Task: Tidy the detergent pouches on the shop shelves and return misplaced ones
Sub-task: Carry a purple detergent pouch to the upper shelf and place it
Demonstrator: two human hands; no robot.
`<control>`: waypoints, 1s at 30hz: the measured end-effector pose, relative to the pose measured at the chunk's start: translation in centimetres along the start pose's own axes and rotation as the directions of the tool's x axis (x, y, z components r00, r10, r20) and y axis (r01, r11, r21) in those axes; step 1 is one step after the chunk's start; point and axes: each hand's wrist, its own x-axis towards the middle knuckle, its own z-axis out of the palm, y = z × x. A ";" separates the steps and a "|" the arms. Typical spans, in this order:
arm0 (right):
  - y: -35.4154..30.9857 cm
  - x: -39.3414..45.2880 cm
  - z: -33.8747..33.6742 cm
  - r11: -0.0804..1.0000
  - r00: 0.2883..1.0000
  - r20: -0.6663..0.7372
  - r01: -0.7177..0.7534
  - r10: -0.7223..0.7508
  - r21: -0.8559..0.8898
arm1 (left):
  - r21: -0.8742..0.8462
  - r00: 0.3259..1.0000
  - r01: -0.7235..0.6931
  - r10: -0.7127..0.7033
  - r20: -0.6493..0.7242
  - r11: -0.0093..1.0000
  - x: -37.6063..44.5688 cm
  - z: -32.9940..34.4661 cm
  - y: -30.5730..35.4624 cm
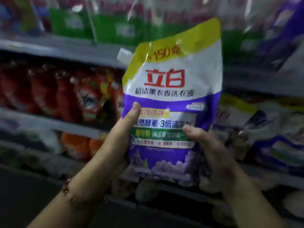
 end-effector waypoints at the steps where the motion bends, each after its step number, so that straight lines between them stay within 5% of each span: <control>1: 3.2 -0.3 1.0 0.992 0.992 -0.019 -0.122 0.122 0.024 | -0.081 0.991 0.119 -0.123 -0.048 0.990 -1.6 -3.0 -2.0; 3: 9.2 -1.4 3.0 0.949 0.946 -0.080 -0.312 0.314 0.038 | -0.113 0.925 0.365 -0.374 -0.069 0.924 -5.2 -7.4 -5.3; 5: 14.3 -2.7 5.0 0.898 0.895 -0.071 -0.440 0.441 0.034 | -0.133 0.857 0.463 -0.481 -0.185 0.876 -8.0 -11.0 -8.5; 11: 23.0 -4.2 10.3 0.782 0.780 0.055 -0.620 0.624 -0.065 | -0.210 0.806 0.437 -0.484 -0.341 0.875 -17.5 -20.6 -14.3; 17: 32.6 -4.7 13.9 0.443 0.451 0.042 -0.888 0.891 0.126 | 0.095 0.783 0.521 -0.432 -0.447 0.848 -21.6 -25.3 -15.2; 20: 35.8 -6.0 15.3 0.353 0.367 0.013 -0.904 0.930 0.240 | 0.258 0.774 0.603 -0.476 -0.417 0.755 -22.0 -26.3 -16.0; 25: 37.8 -8.9 16.5 0.328 0.342 -0.037 -0.859 0.939 0.393 | 0.200 0.690 0.708 -0.603 -0.399 0.677 -22.1 -27.4 -16.1; 30: 36.6 -9.8 16.0 0.409 0.391 -0.119 -0.878 0.913 0.248 | -0.028 0.621 0.737 -0.694 -0.364 0.675 -24.2 -28.3 -17.0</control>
